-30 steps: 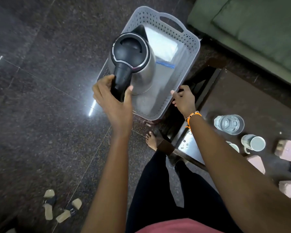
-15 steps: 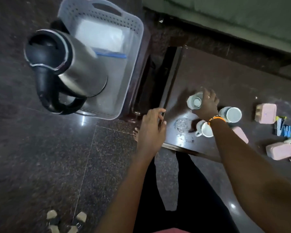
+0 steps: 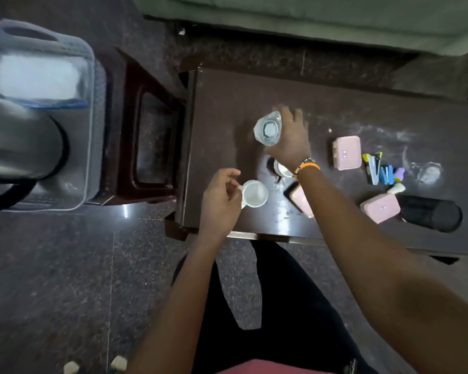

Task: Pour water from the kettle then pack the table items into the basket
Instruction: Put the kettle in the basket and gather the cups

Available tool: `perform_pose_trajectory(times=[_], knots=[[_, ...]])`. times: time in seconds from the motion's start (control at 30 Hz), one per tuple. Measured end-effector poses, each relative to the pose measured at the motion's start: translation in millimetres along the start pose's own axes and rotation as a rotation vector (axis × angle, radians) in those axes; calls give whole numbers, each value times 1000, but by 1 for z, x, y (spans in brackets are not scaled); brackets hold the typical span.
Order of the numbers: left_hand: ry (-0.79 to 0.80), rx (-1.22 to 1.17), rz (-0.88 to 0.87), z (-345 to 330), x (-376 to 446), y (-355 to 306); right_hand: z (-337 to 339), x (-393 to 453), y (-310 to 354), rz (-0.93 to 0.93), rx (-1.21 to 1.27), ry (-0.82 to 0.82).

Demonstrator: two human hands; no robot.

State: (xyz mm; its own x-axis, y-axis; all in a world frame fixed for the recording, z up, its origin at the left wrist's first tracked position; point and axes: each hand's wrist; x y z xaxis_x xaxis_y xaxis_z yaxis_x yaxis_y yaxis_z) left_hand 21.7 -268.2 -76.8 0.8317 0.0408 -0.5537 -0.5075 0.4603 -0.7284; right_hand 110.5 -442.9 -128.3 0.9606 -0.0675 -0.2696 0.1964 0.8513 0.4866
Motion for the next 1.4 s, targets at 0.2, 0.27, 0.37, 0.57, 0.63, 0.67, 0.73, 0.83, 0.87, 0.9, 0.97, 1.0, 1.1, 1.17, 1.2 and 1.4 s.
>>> perform_pose_trajectory(times=[0.2, 0.27, 0.37, 0.57, 0.63, 0.67, 0.73, 0.83, 0.87, 0.9, 0.97, 1.0, 1.1, 1.17, 1.2, 1.4], knots=[[54, 31, 2, -65, 5, -34, 40, 23, -63, -96, -72, 78], [61, 39, 4, -81, 8, -41, 47, 30, -81, -115, -78, 107], [73, -2, 6, -107, 10, -51, 57, 36, -108, -145, -75, 146], [85, 7, 59, -143, 12, -61, 62, 28, -145, -138, -76, 227], [86, 28, 68, -150, 14, -64, 62, 20, -151, -117, -77, 216], [86, 38, 72, -153, 16, -64, 62, 17, -153, -105, -84, 215], [80, 57, 80, -157, 18, -66, 61, 9, -156, -89, -88, 225], [58, 79, 79, -161, 22, -67, 57, -2, -158, -86, -91, 234], [55, 81, 80, -162, 22, -66, 55, -4, -159, -92, -91, 237], [56, 83, 80, -162, 23, -66, 54, -6, -159, -101, -88, 237], [66, 91, 80, -162, 24, -64, 52, -10, -159, -115, -72, 230], [71, 93, 83, -162, 23, -62, 52, -11, -159, -113, -69, 228], [71, 78, 99, -159, 21, -57, 54, -12, -160, -93, -35, 245], [54, 59, 106, -154, 18, -54, 56, -14, -158, -98, -13, 256], [38, 47, 104, -150, 16, -53, 58, -15, -155, -99, -36, 249], [-69, -77, 129, -107, 8, -46, 53, -33, -95, 92, 22, 179]])
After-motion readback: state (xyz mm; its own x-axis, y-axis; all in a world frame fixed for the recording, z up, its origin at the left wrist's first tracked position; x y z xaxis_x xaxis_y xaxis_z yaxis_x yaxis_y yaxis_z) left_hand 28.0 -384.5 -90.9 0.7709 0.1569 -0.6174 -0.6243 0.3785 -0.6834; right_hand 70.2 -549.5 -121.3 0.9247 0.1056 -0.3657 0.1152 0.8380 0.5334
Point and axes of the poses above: each hand's wrist, its own x-axis towards the middle knuckle, its own z-axis out of the back of the hand, y = z × x, and after that the axes turned 7 degrees about z, right-handed
